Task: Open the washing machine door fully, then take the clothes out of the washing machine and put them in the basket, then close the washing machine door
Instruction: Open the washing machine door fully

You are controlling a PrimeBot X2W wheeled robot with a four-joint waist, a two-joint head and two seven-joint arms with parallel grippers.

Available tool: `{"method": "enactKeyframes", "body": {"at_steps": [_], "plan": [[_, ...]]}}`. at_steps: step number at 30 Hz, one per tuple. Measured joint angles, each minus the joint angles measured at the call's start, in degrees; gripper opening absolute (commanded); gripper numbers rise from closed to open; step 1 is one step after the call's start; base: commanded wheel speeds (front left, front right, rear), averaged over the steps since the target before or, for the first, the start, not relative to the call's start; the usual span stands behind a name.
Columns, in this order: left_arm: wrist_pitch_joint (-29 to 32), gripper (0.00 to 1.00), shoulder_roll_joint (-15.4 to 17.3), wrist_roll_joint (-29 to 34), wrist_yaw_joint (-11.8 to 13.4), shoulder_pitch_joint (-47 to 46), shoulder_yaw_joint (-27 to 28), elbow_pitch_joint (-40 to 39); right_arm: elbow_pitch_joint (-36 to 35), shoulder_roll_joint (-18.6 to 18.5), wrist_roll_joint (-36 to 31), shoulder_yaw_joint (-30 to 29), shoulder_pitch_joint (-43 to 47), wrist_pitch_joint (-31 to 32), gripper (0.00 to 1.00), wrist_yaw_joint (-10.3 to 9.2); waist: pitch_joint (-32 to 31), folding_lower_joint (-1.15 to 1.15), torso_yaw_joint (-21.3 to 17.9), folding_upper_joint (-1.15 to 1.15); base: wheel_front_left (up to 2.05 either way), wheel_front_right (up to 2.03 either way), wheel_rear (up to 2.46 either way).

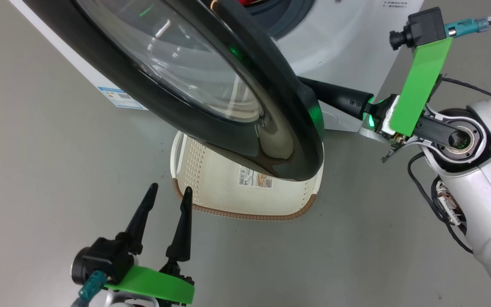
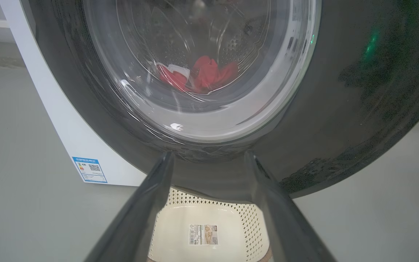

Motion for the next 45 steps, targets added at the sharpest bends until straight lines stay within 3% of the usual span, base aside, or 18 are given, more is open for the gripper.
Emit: {"method": "enactKeyframes", "body": {"at_steps": [10, 12, 13, 15, 17, 35, 45], "plan": [[0.0, 1.0, 0.01, 0.0, -0.01, 0.31, 0.15, -0.35, -0.16, 0.91, -2.58, -0.76, 1.12, -1.18, 0.0, 0.0, -0.46, 0.0, -0.09, 0.0, 0.0, 0.0, 0.0], [0.0, 1.0, 0.01, 0.0, -0.03, 0.31, 0.29, -0.44, -0.14, 0.78, -3.36, -1.01, 1.15, -2.13, 0.13, 0.0, -0.64, 0.0, -0.22, 0.0, 0.0, 0.0, 0.0], [0.0, 1.0, 0.01, 0.0, -0.1, 0.31, 0.31, -0.44, -0.11, 0.67, -4.24, -1.1, 1.26, -2.79, 0.34, 0.0, -0.75, 0.0, -0.3, 0.0, 0.0, 0.0, 0.0], [0.0, 1.0, 0.01, 0.01, -0.31, 0.32, 0.41, -0.44, -0.12, 0.52, -5.01, -1.52, 1.92, -3.9, 0.62, 0.0, -0.9, 0.0, -0.51, 0.0, 0.0, 0.0, 0.0], [0.0, 1.0, 0.01, 0.12, -0.59, 0.32, 0.74, -0.41, 0.12, 0.2, -5.63, -1.78, 3.01, -5.46, 1.0, 0.0, -1.05, 0.0, -0.79, 0.0, 0.0, 0.0, 0.0], [0.0, 1.0, 0.05, 2.52, -2.03, 4.38, 5.25, 1.12, 0.97, -1.67, -8.34, -2.67, 17.95, -18.39, 1.0, 0.0, -5.71, 0.0, -4.84, 0.0, 0.0, 0.0, 0.0], [0.0, 1.0, 0.09, 3.43, -2.6, 6.44, 6.38, 1.14, 0.73, -4.67, -10.95, -1.22, 25.81, -28.43, 1.0, 0.0, -8.02, 0.0, -7.92, 0.0, 0.0, 0.0, 0.0]]}}
